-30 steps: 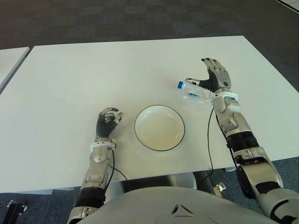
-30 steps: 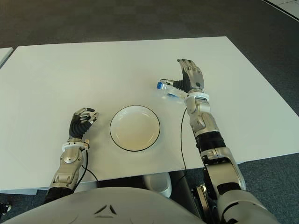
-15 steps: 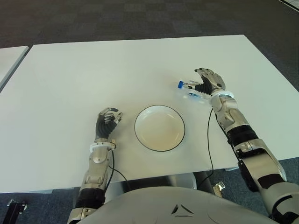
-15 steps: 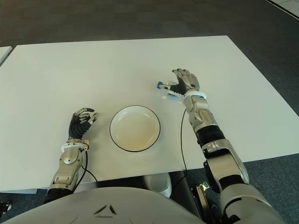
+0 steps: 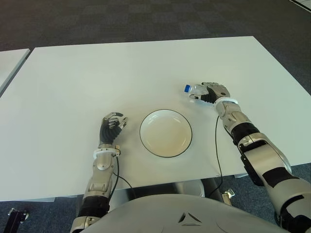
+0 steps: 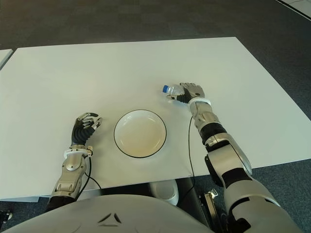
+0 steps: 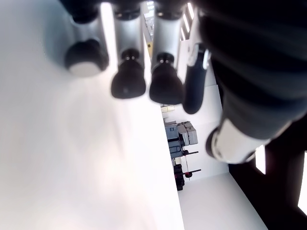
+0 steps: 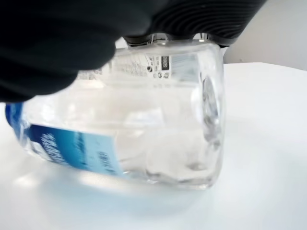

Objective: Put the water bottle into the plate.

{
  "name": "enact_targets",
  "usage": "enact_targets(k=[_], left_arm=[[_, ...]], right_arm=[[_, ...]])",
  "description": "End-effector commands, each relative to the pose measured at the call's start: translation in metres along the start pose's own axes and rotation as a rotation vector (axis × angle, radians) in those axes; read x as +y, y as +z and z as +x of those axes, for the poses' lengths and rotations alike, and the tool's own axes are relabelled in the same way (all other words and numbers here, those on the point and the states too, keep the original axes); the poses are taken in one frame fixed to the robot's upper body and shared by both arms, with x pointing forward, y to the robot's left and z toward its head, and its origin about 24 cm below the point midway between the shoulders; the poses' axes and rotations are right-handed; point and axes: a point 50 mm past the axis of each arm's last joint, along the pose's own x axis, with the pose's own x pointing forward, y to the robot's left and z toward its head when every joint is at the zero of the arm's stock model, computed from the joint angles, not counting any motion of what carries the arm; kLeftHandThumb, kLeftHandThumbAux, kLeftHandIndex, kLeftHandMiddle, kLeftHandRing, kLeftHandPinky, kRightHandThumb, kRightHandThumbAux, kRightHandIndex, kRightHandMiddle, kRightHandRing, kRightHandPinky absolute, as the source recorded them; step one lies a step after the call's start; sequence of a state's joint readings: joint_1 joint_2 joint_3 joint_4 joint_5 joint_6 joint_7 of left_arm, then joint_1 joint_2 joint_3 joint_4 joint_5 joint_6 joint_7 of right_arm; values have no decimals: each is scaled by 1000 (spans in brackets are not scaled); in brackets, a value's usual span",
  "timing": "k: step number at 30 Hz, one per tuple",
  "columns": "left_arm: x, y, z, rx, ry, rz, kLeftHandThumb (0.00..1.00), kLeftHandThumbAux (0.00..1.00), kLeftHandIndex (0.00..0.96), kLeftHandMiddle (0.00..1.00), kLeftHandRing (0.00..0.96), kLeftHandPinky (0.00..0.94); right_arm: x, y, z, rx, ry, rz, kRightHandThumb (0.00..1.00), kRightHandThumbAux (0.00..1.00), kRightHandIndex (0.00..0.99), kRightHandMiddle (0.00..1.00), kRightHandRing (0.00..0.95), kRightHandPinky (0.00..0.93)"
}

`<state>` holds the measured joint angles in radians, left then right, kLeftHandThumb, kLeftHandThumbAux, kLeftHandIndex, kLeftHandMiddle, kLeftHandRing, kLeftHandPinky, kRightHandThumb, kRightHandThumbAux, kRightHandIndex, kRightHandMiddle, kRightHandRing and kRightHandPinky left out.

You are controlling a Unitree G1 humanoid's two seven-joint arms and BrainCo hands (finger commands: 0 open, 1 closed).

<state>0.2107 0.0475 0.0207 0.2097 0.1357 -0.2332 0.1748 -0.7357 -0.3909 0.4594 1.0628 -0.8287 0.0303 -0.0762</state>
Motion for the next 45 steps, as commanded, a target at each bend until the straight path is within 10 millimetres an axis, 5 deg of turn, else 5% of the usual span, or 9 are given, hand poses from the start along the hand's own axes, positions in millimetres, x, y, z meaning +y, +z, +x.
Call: enact_targets(k=[1,19,34,39,41,45], left_arm=[[0,-15,-7,91,-14,4,707,717,436,820,838,843],[2,-17,-7,72,-13,-9,702,719,435,825,835,834],[4,-17,-8,72,-3,-17,703,720,435,821,833,831],[5,-17,-8,70,-1,-16,702,720,435,820,831,826],[5,-18,-8,73,2,-19,702,720,435,817,827,816],[5,-18,-8,74,6,-22,702,720,435,814,822,813]], right_arm=[[21,5,-1,3,121,-19,606,145,0,0,0,0],[57,-2,-9,101,288,-27,614,214,0,0,0,0],[75,1,-16,173,304,-37,612,465,0,0,0,0],[92,-3,-24,181,278,-24,573,556,58,66,73,130],[87,3,-21,180,235,7,619,622,222,199,198,265],[83,1,-20,190,187,60,685,688,375,444,447,481]])
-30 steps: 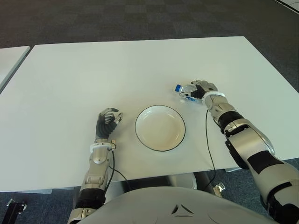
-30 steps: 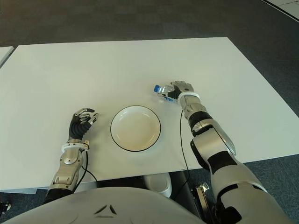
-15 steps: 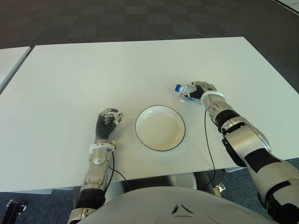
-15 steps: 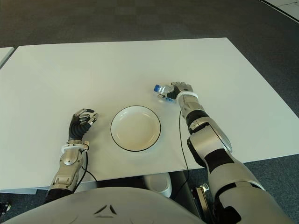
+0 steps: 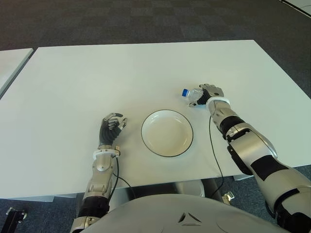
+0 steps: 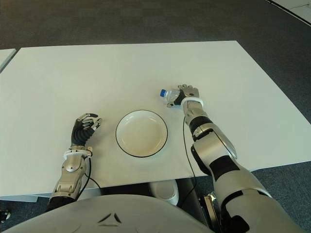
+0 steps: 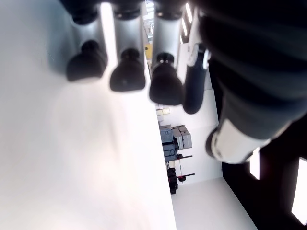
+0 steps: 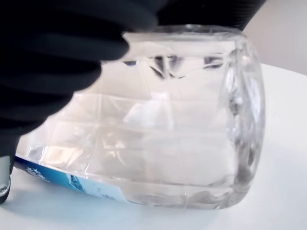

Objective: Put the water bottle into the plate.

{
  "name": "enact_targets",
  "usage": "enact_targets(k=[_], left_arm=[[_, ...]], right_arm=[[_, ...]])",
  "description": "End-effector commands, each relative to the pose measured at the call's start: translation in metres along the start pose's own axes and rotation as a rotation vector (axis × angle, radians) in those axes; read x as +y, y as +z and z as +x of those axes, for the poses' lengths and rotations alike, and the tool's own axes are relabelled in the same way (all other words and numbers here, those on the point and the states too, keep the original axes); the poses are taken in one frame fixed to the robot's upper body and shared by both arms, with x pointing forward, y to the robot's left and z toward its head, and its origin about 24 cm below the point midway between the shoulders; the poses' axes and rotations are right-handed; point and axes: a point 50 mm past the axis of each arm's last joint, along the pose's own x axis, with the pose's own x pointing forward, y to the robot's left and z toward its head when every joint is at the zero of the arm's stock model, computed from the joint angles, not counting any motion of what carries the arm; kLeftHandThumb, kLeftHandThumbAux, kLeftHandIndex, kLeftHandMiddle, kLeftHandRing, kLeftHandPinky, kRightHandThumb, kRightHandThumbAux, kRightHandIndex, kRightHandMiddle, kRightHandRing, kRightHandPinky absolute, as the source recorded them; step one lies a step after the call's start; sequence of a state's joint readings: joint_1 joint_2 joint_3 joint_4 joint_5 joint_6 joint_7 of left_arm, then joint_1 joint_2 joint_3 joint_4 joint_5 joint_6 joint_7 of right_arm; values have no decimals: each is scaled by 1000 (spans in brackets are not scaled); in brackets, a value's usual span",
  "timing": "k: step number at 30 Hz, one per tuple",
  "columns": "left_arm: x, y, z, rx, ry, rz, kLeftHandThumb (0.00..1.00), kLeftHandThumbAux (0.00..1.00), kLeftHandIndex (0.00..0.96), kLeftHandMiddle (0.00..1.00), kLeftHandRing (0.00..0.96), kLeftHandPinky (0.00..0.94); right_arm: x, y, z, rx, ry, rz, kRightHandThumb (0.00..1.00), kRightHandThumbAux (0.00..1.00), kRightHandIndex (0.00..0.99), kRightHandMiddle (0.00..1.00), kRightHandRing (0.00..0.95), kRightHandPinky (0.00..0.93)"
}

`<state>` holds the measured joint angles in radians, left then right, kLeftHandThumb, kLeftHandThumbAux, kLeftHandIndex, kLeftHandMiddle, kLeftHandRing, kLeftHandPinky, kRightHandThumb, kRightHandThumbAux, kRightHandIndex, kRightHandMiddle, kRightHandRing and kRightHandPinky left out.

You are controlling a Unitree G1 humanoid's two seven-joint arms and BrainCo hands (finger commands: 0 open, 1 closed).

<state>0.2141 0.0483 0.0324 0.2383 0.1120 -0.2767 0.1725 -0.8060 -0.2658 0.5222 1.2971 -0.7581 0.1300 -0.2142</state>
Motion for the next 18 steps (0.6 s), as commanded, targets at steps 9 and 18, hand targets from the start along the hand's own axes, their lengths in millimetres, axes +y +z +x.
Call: enact_targets(k=[9,18], left_arm=[[3,-14,-6,71,-7,7,703,720,435,817,824,816],[3,-14,-6,72,-5,5,702,721,435,820,827,814]], right_arm=[[60,-13,-21,108,140,135,709,713,431,652,655,698],[57,-13,-20,153,115,191,707,718,436,717,719,773]])
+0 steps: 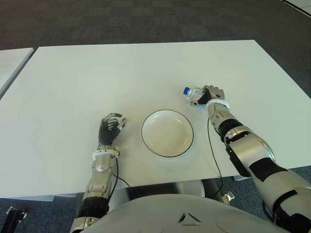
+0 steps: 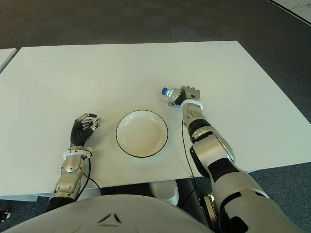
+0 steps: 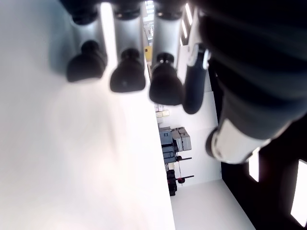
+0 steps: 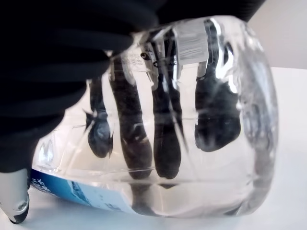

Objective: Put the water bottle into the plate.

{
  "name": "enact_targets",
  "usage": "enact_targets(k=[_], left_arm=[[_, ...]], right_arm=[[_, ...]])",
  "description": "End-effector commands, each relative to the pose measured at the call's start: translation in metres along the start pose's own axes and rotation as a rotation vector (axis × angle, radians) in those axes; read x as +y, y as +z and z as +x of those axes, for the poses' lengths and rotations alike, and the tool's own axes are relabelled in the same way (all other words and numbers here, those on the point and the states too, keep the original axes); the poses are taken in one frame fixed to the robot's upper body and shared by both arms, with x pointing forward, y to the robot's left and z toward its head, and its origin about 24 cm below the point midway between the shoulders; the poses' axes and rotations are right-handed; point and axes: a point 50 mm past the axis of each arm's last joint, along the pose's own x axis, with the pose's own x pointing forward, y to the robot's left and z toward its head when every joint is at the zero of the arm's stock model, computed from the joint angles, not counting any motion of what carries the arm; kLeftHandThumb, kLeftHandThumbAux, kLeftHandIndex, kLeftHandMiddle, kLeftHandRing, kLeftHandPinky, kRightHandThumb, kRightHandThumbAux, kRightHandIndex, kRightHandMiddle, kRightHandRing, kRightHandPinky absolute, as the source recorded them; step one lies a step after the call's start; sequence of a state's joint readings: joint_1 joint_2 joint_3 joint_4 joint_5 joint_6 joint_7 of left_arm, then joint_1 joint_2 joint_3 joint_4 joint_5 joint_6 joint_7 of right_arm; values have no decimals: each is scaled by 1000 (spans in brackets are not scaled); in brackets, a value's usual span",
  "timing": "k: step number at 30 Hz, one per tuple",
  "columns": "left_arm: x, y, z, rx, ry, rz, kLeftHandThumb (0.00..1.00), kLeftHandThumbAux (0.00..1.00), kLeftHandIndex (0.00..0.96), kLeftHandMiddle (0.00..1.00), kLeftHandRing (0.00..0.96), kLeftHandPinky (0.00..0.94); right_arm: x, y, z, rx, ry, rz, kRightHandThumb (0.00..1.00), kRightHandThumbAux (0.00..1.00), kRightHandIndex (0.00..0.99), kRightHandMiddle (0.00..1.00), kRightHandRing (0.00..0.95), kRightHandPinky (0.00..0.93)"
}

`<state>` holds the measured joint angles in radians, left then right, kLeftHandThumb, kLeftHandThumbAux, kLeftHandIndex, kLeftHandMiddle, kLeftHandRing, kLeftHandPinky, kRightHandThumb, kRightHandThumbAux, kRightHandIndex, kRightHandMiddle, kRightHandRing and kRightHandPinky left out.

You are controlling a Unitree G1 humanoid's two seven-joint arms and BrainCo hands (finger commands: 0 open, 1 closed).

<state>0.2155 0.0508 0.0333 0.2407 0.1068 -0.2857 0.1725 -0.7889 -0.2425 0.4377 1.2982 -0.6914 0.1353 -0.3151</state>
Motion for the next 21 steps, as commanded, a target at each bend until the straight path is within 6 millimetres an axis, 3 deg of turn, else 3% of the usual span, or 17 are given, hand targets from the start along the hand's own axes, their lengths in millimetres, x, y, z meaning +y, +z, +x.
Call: enact_targets(k=[1,12,21], left_arm=[[2,-13,-6,76,-6,8,702,721,435,820,827,814],[2,-13,-6,82,5,-5,703,721,434,820,830,828],[2,-13,-6,84,11,-16,703,721,434,819,827,820]], right_arm=[[51,-21,-21,129,179,52,707,718,437,721,723,777],[45,-20,-18,165,157,297,702,723,439,836,831,857],[39,-17,-15,148,119,379,701,725,438,879,868,876]])
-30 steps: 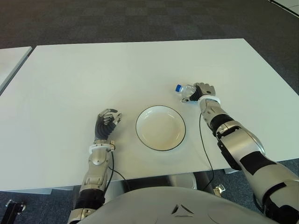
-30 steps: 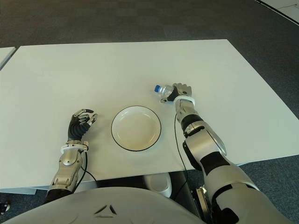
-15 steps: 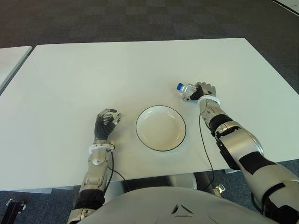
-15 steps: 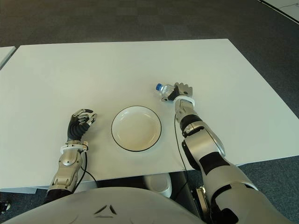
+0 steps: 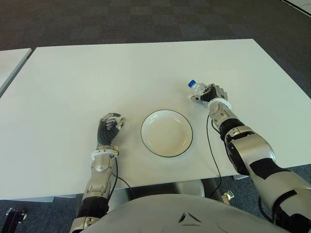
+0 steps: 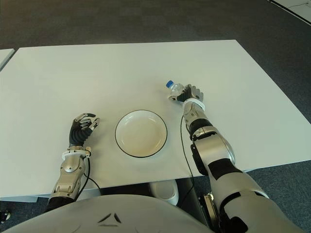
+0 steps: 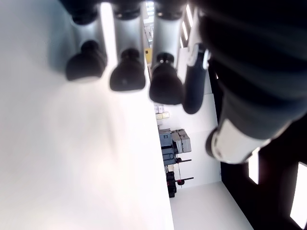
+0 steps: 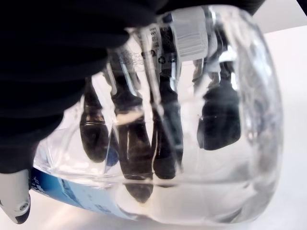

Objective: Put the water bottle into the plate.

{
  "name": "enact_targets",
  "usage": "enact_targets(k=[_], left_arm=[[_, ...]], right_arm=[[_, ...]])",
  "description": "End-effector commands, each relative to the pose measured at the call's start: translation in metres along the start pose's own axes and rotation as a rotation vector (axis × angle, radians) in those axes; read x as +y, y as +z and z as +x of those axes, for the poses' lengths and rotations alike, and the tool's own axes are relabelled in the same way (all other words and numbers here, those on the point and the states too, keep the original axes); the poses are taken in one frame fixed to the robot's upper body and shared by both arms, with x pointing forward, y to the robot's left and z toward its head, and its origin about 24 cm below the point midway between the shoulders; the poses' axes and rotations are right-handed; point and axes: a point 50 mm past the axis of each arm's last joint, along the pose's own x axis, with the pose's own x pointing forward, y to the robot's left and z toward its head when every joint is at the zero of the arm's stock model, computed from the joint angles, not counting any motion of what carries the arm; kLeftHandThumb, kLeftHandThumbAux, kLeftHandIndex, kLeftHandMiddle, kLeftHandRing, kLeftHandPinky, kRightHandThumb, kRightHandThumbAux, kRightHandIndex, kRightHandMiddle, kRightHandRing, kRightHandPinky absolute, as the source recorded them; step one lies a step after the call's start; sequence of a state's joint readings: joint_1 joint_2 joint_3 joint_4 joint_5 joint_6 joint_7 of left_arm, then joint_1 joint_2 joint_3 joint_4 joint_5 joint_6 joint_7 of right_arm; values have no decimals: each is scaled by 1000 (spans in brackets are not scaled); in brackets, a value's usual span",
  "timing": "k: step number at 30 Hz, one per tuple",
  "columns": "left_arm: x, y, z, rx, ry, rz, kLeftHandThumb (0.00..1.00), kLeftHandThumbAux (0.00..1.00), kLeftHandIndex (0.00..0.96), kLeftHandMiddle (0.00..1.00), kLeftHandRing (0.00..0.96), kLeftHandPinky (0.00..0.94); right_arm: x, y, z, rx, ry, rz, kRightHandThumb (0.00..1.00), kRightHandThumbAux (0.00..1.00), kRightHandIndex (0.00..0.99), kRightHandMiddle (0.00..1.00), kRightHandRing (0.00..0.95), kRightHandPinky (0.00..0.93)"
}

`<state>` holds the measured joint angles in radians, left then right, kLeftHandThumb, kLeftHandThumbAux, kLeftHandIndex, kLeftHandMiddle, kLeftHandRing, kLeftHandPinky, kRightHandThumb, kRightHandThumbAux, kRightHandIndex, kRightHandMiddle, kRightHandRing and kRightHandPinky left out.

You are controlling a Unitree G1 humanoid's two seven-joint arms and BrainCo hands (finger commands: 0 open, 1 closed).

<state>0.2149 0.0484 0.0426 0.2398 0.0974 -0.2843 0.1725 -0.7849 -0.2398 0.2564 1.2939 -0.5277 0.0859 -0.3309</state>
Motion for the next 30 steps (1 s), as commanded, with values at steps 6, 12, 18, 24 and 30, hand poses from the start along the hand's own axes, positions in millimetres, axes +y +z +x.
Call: enact_targets(k=[6,12,18,24,30], left_arm=[[0,-13,-5,86,3,-11,703,721,434,817,824,817],[0,-14,-5,90,14,-14,704,720,434,816,824,819],[0,-13,-6,90,17,-14,703,720,434,816,822,818],[1,-13,-6,84,10,-13,703,720,434,815,820,809],[1,-13,-6,91,14,-10,703,720,434,815,820,810]], right_arm=[[33,-16,-14,56,89,83,702,725,438,882,871,869],[29,-10,-13,6,26,122,703,724,438,881,870,868],[25,-7,-14,-67,-47,150,705,724,439,872,871,869],[14,15,-15,-184,-162,232,706,724,440,864,873,875],[11,28,-22,-287,-246,317,707,723,440,869,876,876]])
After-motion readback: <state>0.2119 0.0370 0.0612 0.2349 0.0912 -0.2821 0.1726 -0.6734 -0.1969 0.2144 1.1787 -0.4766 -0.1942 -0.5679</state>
